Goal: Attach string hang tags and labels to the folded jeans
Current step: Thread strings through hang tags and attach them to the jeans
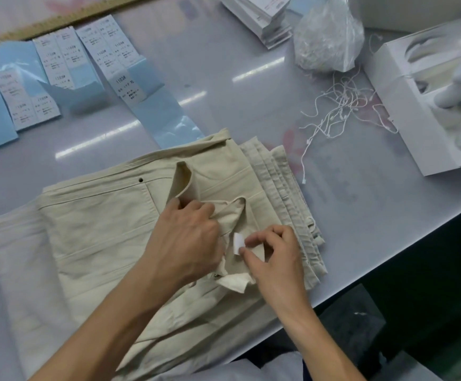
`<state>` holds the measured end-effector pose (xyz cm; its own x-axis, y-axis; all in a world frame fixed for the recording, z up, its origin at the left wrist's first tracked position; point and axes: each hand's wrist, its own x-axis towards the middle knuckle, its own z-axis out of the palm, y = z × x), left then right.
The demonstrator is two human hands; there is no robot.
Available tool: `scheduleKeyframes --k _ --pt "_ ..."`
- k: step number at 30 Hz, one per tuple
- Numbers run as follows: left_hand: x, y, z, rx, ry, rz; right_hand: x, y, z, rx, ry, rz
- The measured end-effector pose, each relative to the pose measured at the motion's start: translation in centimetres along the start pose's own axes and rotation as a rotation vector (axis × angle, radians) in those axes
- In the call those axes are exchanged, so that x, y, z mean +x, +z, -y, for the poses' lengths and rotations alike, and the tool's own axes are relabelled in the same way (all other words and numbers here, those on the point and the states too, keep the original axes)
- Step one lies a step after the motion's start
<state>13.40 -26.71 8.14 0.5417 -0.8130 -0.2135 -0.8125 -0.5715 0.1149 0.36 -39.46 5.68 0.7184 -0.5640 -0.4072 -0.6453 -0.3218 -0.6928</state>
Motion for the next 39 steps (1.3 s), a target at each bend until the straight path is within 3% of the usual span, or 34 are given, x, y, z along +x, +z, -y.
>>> scheduleKeyframes --k 3,7,11,14,19,23,28,31,34,39 --pt "0.2 0.5 -0.6 0.035 -0.116 0.027 0.0 0.4 0.3 0.077 0.032 -0.009" --pt "-0.5 1.1 -0.7 -0.072 -0.074 -0.06 -0.6 0.1 0.8 0.204 0.027 0.147" --pt "-1.8 1.9 0.2 -0.329 -0.208 -0.074 -1.5 0.6 0.6 -0.018 -0.101 0.165" --pt "-1.9 2.2 1.0 -0.503 -0.262 -0.051 -2.3 1.3 0.8 -0.053 -0.149 0.127" --pt "-1.2 2.1 1.1 -0.434 -0.274 0.091 -2.5 1.7 0.0 -0.016 -0.19 0.102" --pt "-0.1 1.3 0.1 -0.476 -0.456 0.079 -2.4 2.0 -0.7 -0.078 -0.239 0.085" --pt "1.0 1.4 -1.4 -0.208 -0.441 0.151 -3.0 2.5 -1.3 -0.265 -0.403 0.071" --pt "1.0 1.7 -0.7 -0.258 -0.444 0.141 -3.4 1.9 -1.7 -0.136 -0.45 0.093" --pt "0.9 1.8 0.0 -0.353 -0.419 0.164 -3.5 1.0 -2.4 -0.052 -0.349 0.051" --pt "0.9 1.7 0.7 -0.444 -0.388 0.192 -3.2 1.2 -2.1 -0.265 -0.337 0.001"
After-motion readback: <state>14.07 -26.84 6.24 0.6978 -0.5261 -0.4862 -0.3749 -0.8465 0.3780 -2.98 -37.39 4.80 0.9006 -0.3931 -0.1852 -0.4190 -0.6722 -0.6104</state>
